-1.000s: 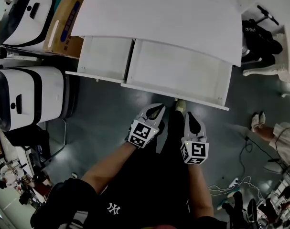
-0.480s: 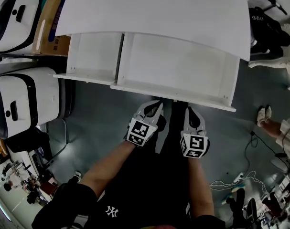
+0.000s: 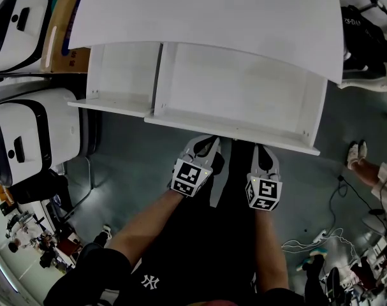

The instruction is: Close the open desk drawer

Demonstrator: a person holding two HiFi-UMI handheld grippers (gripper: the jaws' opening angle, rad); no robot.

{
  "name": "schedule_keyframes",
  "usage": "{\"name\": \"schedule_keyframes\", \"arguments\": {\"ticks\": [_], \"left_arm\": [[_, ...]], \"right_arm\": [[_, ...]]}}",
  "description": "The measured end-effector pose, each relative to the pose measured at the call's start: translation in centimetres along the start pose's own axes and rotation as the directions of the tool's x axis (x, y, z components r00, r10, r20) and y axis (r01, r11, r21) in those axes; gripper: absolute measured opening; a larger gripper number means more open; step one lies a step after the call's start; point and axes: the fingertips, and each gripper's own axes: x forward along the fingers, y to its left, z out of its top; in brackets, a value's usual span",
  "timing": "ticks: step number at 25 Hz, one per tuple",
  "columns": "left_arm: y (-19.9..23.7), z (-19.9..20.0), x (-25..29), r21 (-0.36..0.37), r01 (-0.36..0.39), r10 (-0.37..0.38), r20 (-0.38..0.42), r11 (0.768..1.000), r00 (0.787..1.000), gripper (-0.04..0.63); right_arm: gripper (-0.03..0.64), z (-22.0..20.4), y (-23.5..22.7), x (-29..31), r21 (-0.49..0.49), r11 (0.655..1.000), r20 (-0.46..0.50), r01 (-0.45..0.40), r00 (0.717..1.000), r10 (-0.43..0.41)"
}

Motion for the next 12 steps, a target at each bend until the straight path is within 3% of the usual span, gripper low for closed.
{"name": "schedule_keyframes", "arguments": {"ticks": [12], "left_arm": [[0.3, 1.1, 1.1, 0.016, -0.01, 0.011, -0.014, 1.0, 1.0, 0.002]], "right_arm": [[0.023, 1.0, -0.8, 1.1, 0.004, 1.0, -0.015, -0.017, 1.0, 0.017]]}}
